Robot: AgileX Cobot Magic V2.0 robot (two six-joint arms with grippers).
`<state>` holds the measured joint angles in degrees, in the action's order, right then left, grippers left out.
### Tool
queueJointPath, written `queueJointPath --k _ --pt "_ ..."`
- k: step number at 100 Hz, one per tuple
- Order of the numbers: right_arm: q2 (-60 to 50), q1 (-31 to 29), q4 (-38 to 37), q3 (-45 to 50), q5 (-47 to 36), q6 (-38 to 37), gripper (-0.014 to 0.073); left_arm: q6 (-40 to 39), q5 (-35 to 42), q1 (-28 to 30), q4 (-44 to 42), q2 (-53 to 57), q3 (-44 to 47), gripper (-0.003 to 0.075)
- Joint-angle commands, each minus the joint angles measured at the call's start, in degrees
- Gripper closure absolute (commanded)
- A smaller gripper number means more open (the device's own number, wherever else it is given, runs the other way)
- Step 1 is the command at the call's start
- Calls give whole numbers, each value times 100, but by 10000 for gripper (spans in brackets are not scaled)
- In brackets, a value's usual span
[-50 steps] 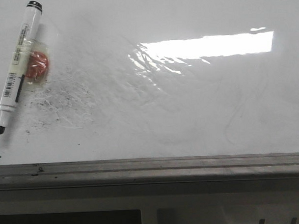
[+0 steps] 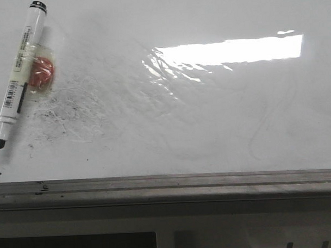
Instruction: Write number 8 on whiteboard
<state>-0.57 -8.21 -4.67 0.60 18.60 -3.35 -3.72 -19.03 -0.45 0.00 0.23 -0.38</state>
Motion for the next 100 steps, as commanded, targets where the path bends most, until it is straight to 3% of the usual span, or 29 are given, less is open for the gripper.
queueJointPath --k 1,42,72,100 --pt "-128 -42 -14 78 -158 39 657 -63 274 2 0 161 230 741" --pt "-128 -42 -25 78 -228 39 657 -63 455 2 0 161 230 741" --pt "-128 -42 20 78 -1583 27 657 -63 1030 2 -50 161 230 741" --pt "-128 -42 318 78 -1860 4 657 -63 1046 2 -141 161 230 741"
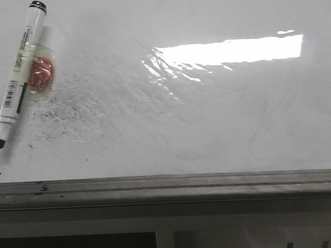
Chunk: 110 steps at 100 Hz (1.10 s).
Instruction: Write number 8 on whiteboard
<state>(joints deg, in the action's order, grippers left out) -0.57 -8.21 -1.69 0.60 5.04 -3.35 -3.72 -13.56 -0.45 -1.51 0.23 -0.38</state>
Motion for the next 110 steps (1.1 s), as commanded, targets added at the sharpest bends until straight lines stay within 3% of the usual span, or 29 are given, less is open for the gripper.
queueJointPath --k 1,30,48,62,85,95,110 --pt "-128 -42 20 78 -504 4 657 -63 499 2 10 161 230 741" --pt "-58 -42 114 -223 170 4 657 -63 674 2 399 136 109 741" --pt "556 120 434 -603 354 4 657 -23 371 2 482 -282 -832 741" --pt "1231 346 502 -1173 1076 4 657 -23 -42 2 483 -771 -1420 741" --pt "1691 483 551 -1408 650 4 657 -23 -82 2 466 -1157 -1493 734" --pt "1691 497 551 -1387 650 4 657 -23 -62 2 536 -1209 -1493 643" --pt "1691 511 551 -1385 650 4 657 -23 134 2 534 -1318 -1467 332"
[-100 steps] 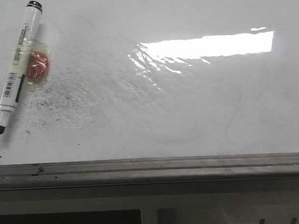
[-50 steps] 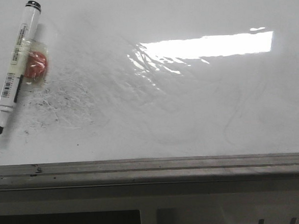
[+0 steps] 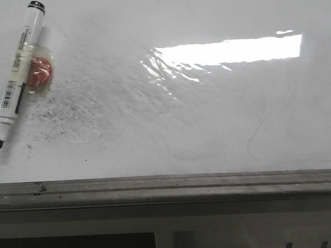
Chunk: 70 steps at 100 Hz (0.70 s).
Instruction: Write number 8 on whiteboard
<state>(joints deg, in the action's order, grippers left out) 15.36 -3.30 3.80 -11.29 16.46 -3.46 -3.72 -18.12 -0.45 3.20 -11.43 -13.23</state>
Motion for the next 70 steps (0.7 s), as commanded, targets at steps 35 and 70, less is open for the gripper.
queueJointPath --k 35,70 --pt "99 192 3 -174 -585 15 657 -23 2172 -668 11 -868 70 281" --pt "99 192 3 -174 -594 15 657 -23 2884 -3093 -711 -2122 68 282"
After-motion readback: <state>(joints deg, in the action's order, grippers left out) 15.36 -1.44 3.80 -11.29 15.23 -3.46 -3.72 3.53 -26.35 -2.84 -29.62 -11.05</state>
